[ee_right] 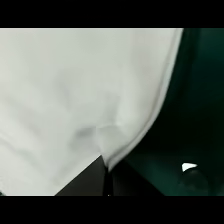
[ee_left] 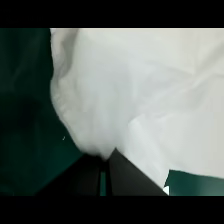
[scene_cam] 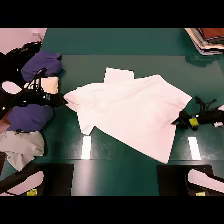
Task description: Fold the shirts.
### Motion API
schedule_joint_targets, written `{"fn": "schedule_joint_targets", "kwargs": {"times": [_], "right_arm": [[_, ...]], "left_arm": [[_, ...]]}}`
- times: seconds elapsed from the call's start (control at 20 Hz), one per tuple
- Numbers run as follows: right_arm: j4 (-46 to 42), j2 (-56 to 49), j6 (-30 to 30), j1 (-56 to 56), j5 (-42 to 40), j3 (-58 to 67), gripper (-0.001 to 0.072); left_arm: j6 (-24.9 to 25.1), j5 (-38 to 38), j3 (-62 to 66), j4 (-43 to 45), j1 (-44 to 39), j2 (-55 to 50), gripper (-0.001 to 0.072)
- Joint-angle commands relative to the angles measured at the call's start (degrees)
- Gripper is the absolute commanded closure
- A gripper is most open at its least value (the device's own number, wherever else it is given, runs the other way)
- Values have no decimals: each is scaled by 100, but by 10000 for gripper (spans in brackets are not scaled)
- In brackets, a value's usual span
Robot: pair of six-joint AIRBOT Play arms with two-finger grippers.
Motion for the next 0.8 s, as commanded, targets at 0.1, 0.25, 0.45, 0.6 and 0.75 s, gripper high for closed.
{"fn": "schedule_joint_targets", "kwargs": {"times": [0.1,0.25,0.45,0.6,0.75], "right_arm": [[101,-553,13,446,-214,2103,701],[101,-1158,289,636,0,3368,535],[-319,-1493,341,518,1005,3832,232],[-973,-920,332,216,1322,2883,233],[-1198,-216,70,-201,1443,1554,283]], "left_arm": [[-4,-1169,-129,588,4,505,682],[-4,-1513,-422,511,4,861,681],[-9,-1567,-452,446,4,861,680],[-9,-1478,-455,393,4,861,680],[-4,-1187,-455,138,4,857,680]]}}
